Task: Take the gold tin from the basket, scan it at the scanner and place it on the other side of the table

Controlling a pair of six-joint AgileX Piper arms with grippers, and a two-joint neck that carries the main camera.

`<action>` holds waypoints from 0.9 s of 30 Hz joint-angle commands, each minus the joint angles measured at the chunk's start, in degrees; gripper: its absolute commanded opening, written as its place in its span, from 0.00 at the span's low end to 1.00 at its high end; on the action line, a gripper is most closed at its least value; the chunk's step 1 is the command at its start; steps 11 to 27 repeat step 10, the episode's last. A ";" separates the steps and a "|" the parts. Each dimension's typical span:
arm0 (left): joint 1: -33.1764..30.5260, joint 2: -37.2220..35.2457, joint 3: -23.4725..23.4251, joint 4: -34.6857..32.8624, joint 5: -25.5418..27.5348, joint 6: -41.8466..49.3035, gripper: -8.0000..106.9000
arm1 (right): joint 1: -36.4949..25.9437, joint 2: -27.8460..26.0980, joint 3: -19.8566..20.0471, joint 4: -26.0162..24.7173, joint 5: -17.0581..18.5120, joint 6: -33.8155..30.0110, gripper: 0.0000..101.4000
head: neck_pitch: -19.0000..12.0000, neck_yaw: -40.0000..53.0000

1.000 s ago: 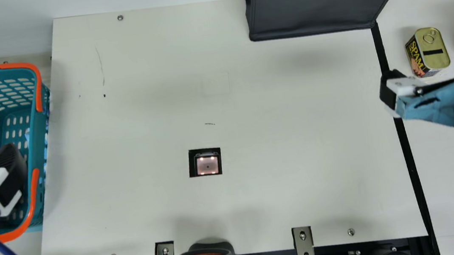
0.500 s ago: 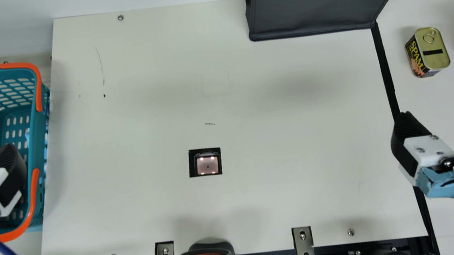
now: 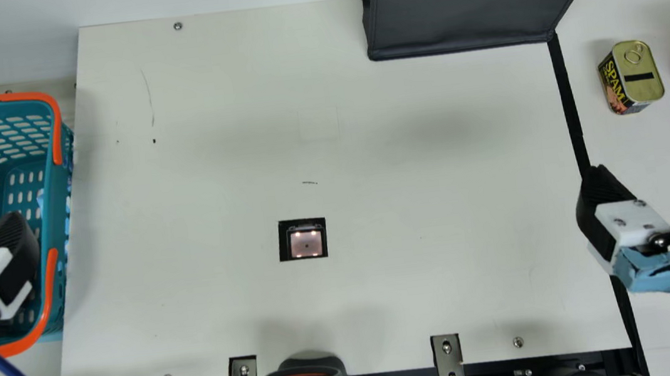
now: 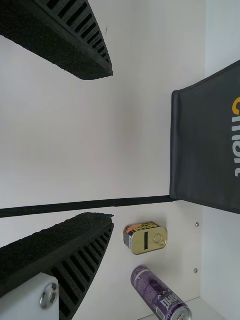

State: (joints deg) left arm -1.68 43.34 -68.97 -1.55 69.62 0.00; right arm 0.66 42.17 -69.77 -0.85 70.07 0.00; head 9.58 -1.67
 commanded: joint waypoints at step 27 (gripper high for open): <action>0.00 0.00 0.00 0.00 0.00 0.00 0.85 | 0.00 0.00 0.00 0.00 -0.06 0.00 0.94 | -1.66 0.09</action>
